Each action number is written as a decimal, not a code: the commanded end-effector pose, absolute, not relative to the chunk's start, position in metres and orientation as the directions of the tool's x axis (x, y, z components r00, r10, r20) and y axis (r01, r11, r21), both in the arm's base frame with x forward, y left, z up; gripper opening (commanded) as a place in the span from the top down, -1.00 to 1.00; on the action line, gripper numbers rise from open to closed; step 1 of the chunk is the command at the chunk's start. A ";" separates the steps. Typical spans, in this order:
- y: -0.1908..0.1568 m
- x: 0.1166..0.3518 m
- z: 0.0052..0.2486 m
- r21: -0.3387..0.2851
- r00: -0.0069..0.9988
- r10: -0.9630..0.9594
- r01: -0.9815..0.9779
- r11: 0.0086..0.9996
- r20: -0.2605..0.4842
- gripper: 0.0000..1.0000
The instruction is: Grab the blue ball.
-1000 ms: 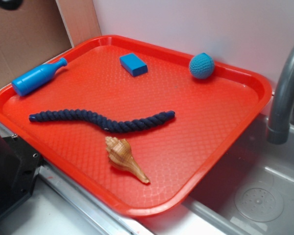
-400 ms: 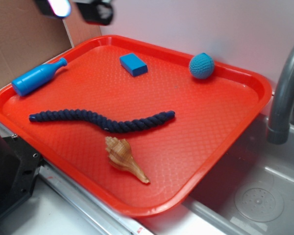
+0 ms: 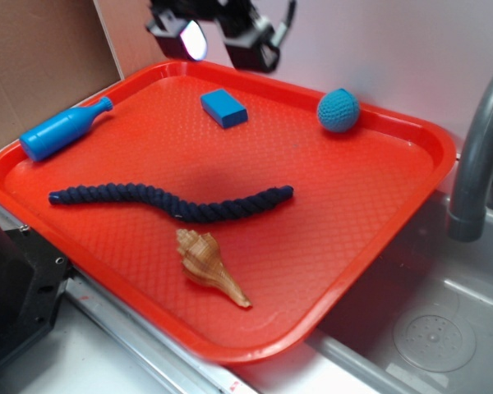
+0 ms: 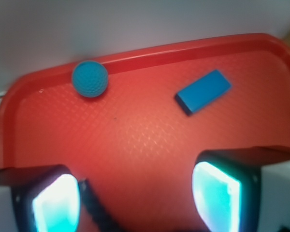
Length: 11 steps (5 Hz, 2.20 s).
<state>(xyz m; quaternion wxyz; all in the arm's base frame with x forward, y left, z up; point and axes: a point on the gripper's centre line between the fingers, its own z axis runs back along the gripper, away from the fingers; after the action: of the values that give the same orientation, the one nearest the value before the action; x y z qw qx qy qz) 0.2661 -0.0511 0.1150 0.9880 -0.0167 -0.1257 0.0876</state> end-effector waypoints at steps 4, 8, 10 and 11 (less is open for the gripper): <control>-0.067 0.380 0.053 0.015 0.954 -0.066 0.065 0.998 0.293 -1.00; -0.057 0.378 0.063 0.074 0.986 -0.090 0.080 0.994 0.138 1.00; -0.041 0.313 0.137 0.029 0.985 0.055 -0.061 0.998 0.165 1.00; -0.038 0.270 0.167 0.001 0.981 0.131 -0.132 0.991 0.141 1.00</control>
<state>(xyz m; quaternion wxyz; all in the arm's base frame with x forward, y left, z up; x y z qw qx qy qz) 0.2665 -0.0377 0.1482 0.9973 0.0090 -0.0398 0.0609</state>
